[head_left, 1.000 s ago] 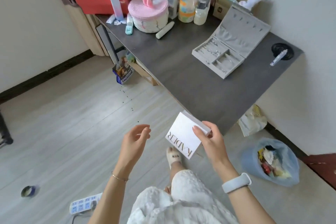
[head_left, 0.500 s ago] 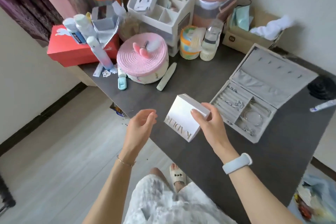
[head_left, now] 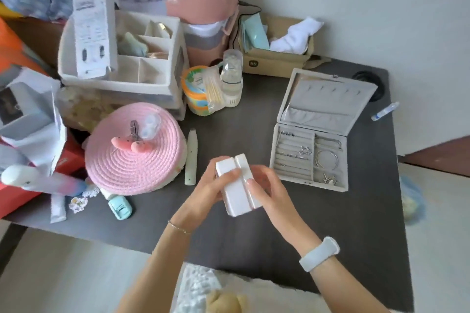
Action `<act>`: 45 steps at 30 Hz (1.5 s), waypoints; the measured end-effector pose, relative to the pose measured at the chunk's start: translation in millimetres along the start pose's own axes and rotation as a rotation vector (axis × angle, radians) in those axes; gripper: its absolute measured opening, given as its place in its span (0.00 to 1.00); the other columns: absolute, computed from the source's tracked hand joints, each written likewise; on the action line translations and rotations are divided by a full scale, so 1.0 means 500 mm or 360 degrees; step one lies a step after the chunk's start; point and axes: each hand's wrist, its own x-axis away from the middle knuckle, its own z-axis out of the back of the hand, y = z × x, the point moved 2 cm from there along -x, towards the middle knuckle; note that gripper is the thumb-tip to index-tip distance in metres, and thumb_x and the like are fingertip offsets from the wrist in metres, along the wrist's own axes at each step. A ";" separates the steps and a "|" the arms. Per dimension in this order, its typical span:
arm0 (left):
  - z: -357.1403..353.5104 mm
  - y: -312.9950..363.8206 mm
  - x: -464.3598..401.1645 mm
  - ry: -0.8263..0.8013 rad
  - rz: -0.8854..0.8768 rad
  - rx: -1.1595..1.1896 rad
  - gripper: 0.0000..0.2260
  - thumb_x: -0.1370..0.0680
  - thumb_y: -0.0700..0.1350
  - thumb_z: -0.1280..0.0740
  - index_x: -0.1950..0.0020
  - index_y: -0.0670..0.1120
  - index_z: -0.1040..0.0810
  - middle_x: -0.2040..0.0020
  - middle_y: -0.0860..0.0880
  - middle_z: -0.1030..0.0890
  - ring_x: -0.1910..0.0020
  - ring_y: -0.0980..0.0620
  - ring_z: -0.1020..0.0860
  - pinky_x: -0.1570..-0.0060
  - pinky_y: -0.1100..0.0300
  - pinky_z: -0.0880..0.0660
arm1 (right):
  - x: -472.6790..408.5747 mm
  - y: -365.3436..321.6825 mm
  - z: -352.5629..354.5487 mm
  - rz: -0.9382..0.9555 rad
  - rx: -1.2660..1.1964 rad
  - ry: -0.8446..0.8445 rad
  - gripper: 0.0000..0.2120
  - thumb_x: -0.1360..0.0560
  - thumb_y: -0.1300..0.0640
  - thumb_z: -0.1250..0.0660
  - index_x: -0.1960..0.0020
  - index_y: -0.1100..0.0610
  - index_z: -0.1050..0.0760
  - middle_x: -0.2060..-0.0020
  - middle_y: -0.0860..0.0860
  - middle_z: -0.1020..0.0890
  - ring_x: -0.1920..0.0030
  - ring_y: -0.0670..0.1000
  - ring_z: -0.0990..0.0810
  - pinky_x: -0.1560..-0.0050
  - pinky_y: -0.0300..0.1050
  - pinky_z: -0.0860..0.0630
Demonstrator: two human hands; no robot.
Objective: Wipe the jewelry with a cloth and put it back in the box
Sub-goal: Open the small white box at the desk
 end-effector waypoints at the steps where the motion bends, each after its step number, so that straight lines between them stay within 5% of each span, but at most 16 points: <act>1: 0.002 0.007 -0.006 -0.0138 0.0000 -0.0078 0.24 0.34 0.59 0.32 0.42 0.51 0.31 0.45 0.48 0.22 0.44 0.50 0.22 0.46 0.52 0.25 | -0.007 -0.001 -0.001 -0.0059 -0.0038 -0.0070 0.24 0.29 0.44 0.37 0.35 0.50 0.34 0.41 0.47 0.24 0.40 0.45 0.25 0.42 0.39 0.28; 4: -0.006 0.026 -0.017 -0.0292 -0.0041 -0.0190 0.23 0.33 0.58 0.33 0.44 0.50 0.31 0.49 0.51 0.22 0.49 0.54 0.22 0.50 0.56 0.25 | -0.015 -0.010 -0.002 -0.0125 -0.0049 -0.0143 0.29 0.31 0.37 0.37 0.33 0.43 0.36 0.36 0.44 0.27 0.38 0.44 0.26 0.37 0.48 0.28; 8: -0.012 0.021 -0.029 -0.0243 -0.0066 -0.0120 0.22 0.35 0.57 0.32 0.47 0.48 0.30 0.52 0.49 0.22 0.52 0.51 0.21 0.53 0.55 0.25 | -0.007 -0.018 -0.005 -0.0100 -0.0066 0.0106 0.30 0.33 0.39 0.37 0.32 0.45 0.35 0.39 0.43 0.25 0.44 0.38 0.24 0.51 0.31 0.26; 17: -0.039 -0.004 -0.025 -0.0137 -0.0084 -0.0156 0.21 0.37 0.57 0.32 0.48 0.49 0.26 0.50 0.47 0.21 0.50 0.47 0.21 0.50 0.51 0.24 | 0.008 0.015 -0.007 -0.0136 -0.0123 0.0345 0.21 0.25 0.49 0.36 0.33 0.47 0.34 0.39 0.49 0.25 0.46 0.46 0.22 0.54 0.35 0.24; 21: -0.045 -0.002 -0.027 -0.0176 -0.0127 -0.0212 0.22 0.36 0.57 0.31 0.46 0.48 0.26 0.46 0.43 0.22 0.47 0.44 0.22 0.48 0.49 0.24 | 0.013 0.016 0.012 -0.0132 -0.0106 0.0294 0.25 0.27 0.47 0.35 0.31 0.48 0.35 0.41 0.49 0.24 0.47 0.45 0.22 0.57 0.32 0.24; 28: -0.078 0.013 -0.044 -0.0165 -0.0171 -0.0273 0.16 0.33 0.51 0.32 0.48 0.48 0.26 0.52 0.49 0.20 0.55 0.54 0.21 0.58 0.63 0.24 | 0.011 0.020 0.037 -0.0098 -0.0170 0.0386 0.21 0.24 0.56 0.37 0.31 0.51 0.34 0.47 0.47 0.21 0.55 0.39 0.19 0.60 0.31 0.24; 33: -0.078 0.023 -0.058 -0.0255 -0.0172 -0.0270 0.20 0.37 0.56 0.30 0.48 0.50 0.24 0.50 0.48 0.21 0.50 0.49 0.21 0.53 0.57 0.23 | 0.003 0.009 0.061 -0.0034 -0.0166 0.0280 0.30 0.32 0.47 0.37 0.31 0.51 0.35 0.49 0.45 0.20 0.53 0.37 0.20 0.60 0.30 0.25; 38: -0.086 0.023 -0.069 -0.0198 -0.0196 -0.0222 0.24 0.36 0.59 0.31 0.41 0.56 0.28 0.42 0.45 0.24 0.44 0.45 0.23 0.46 0.52 0.24 | -0.019 0.004 0.056 0.0111 -0.0103 0.0365 0.28 0.36 0.40 0.36 0.37 0.34 0.37 0.38 0.51 0.27 0.45 0.46 0.23 0.55 0.33 0.24; 42: -0.068 0.029 -0.078 -0.0363 -0.0118 -0.0235 0.33 0.37 0.66 0.30 0.35 0.64 0.36 0.34 0.48 0.29 0.36 0.46 0.27 0.36 0.46 0.31 | -0.026 -0.010 0.064 0.0190 -0.0027 0.0155 0.25 0.36 0.40 0.35 0.40 0.37 0.37 0.38 0.46 0.29 0.43 0.43 0.24 0.51 0.36 0.24; 45: -0.063 0.039 -0.077 -0.0385 -0.0166 -0.0452 0.39 0.41 0.72 0.32 0.33 0.63 0.37 0.34 0.57 0.30 0.35 0.54 0.30 0.37 0.61 0.30 | -0.028 -0.014 0.078 0.0174 -0.0044 0.0015 0.23 0.37 0.42 0.33 0.44 0.41 0.37 0.40 0.42 0.29 0.45 0.38 0.25 0.51 0.31 0.27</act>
